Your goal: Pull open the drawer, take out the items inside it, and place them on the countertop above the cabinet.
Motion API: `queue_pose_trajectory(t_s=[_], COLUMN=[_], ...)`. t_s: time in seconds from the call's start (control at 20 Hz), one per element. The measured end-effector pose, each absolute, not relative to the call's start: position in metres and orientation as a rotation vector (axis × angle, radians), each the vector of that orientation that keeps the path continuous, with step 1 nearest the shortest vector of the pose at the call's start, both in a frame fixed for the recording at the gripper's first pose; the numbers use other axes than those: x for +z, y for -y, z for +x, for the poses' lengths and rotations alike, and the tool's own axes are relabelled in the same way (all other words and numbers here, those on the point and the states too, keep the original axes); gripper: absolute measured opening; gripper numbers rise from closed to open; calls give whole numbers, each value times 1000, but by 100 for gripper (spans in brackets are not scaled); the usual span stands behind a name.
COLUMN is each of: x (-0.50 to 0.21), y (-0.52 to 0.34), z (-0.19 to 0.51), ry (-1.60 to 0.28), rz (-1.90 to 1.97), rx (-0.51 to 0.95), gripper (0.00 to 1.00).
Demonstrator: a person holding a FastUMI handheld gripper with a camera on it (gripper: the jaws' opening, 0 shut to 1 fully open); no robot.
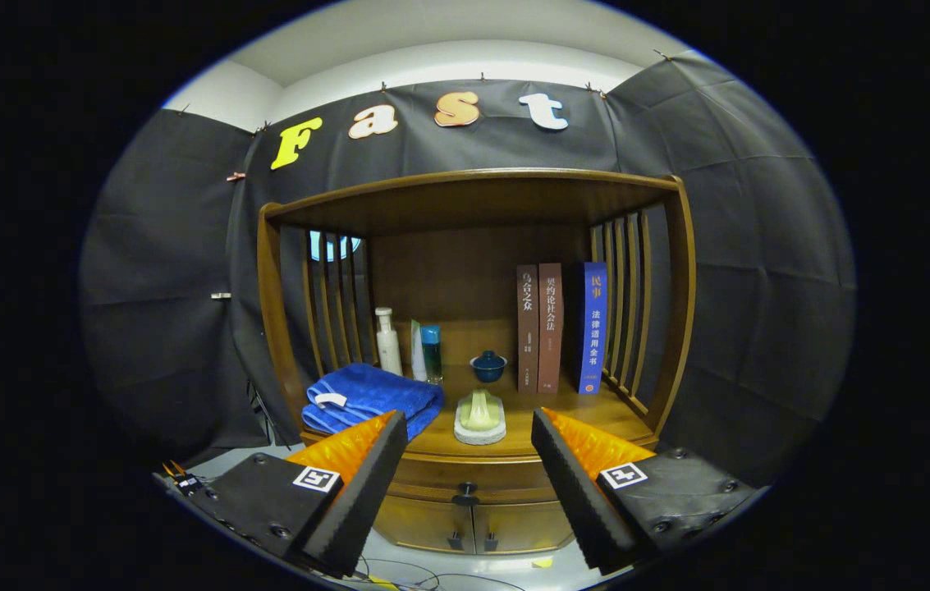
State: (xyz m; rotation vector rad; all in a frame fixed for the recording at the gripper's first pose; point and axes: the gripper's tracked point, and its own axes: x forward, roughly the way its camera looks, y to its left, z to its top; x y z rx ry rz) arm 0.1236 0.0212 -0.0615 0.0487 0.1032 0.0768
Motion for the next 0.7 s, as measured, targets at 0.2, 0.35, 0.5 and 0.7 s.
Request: queue_pose_trajectory(t_s=[0.2, 0.35, 0.5, 0.7], x=[-62, -66, -68, -69], y=[-12, -9, -9, -11], z=[123, 124, 125, 126], ry=[-108, -117, -128, -127], rz=[67, 62, 61, 60], rx=[65, 60, 59, 62], gripper=[100, 100, 100, 100])
